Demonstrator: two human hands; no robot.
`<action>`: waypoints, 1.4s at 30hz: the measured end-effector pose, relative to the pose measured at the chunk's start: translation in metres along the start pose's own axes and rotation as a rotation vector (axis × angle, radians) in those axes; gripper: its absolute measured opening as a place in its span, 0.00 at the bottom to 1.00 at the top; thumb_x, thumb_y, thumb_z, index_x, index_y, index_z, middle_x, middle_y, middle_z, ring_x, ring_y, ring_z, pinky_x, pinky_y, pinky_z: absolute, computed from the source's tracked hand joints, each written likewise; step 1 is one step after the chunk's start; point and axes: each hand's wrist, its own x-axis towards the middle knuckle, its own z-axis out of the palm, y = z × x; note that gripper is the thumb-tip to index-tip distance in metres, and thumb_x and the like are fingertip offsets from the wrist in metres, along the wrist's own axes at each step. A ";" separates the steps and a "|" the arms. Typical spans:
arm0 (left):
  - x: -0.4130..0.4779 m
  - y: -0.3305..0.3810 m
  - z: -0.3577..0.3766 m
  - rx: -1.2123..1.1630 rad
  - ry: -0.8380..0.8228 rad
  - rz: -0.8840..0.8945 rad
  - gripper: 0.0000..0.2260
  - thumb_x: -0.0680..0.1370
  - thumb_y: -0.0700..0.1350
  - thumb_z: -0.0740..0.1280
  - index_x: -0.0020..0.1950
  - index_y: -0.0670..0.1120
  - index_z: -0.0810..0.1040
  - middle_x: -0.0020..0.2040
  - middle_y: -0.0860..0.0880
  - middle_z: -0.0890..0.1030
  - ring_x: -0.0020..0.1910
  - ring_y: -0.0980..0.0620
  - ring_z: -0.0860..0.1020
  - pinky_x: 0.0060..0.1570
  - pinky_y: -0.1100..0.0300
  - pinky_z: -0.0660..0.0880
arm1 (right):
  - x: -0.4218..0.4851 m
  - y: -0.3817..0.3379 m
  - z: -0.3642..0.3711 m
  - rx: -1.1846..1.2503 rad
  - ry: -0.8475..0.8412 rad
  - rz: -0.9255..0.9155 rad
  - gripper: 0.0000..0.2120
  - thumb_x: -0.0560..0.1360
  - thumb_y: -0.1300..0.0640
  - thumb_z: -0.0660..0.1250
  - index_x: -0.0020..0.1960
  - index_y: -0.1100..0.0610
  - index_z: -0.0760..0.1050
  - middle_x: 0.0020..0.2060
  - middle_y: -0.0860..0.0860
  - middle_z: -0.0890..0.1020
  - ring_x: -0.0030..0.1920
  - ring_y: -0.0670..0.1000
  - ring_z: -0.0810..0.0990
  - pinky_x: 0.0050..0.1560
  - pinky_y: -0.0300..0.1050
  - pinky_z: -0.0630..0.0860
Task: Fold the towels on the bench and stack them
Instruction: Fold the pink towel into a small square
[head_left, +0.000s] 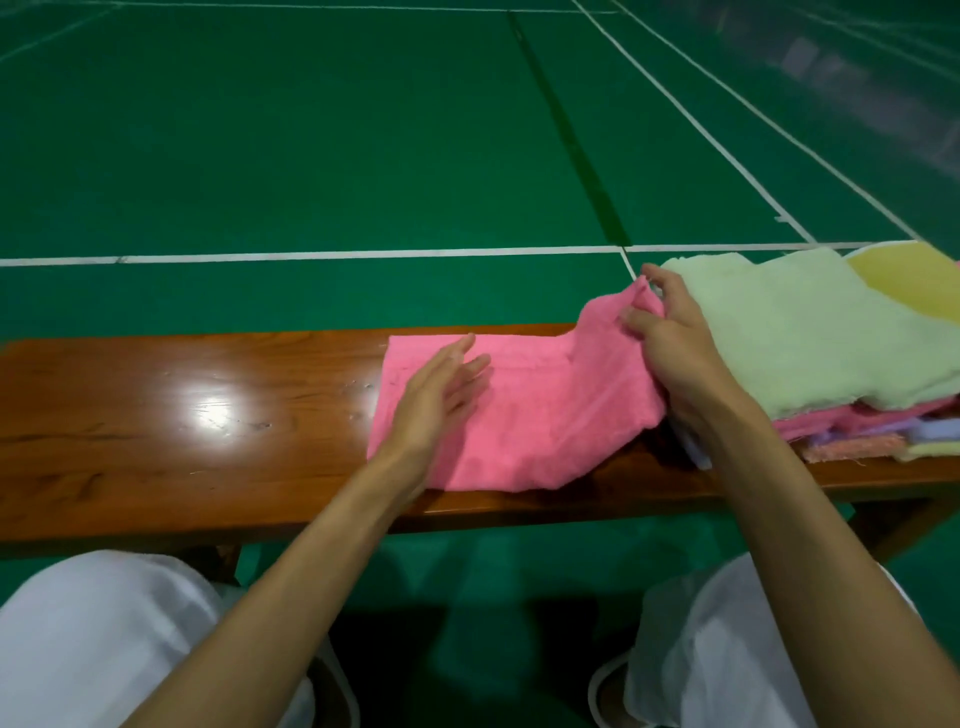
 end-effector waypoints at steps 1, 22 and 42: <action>0.002 0.006 -0.007 -0.128 -0.006 -0.083 0.22 0.86 0.55 0.58 0.78 0.50 0.69 0.72 0.43 0.77 0.69 0.44 0.77 0.74 0.44 0.69 | -0.002 -0.007 0.005 -0.004 0.010 -0.023 0.29 0.81 0.67 0.60 0.80 0.51 0.62 0.76 0.52 0.68 0.72 0.49 0.69 0.73 0.45 0.67; 0.007 0.023 -0.069 -0.333 0.116 -0.316 0.20 0.73 0.30 0.64 0.62 0.43 0.79 0.59 0.39 0.83 0.61 0.38 0.80 0.65 0.36 0.74 | -0.009 0.038 0.091 -0.477 -0.044 0.167 0.23 0.68 0.45 0.80 0.56 0.53 0.77 0.49 0.51 0.84 0.48 0.54 0.85 0.51 0.59 0.84; -0.006 -0.025 -0.079 1.651 0.042 0.281 0.28 0.85 0.61 0.39 0.84 0.54 0.39 0.84 0.51 0.37 0.82 0.49 0.33 0.80 0.42 0.38 | -0.032 0.061 0.135 -1.066 -0.522 -0.575 0.32 0.85 0.41 0.47 0.84 0.48 0.39 0.83 0.47 0.40 0.81 0.51 0.33 0.80 0.65 0.37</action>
